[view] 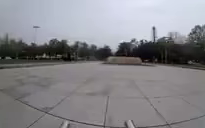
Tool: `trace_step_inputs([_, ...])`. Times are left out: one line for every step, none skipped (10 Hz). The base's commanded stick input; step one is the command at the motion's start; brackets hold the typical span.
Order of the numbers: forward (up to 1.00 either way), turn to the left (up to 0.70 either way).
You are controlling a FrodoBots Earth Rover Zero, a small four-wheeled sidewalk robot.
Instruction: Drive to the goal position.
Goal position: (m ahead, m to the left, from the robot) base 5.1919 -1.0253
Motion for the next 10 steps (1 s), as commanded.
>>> trace_step_inputs([1.00,0.12])
trace_step_inputs([1.00,0.00])
trace_step_inputs([1.00,0.00])
trace_step_inputs([1.00,0.00])
trace_step_inputs([1.00,-0.03])
trace_step_inputs([1.00,-0.25])
trace_step_inputs([1.00,-0.40])
trace_step_inputs([1.00,-0.40])
trace_step_inputs([1.00,-0.40])
trace_step_inputs([1.00,-0.40])
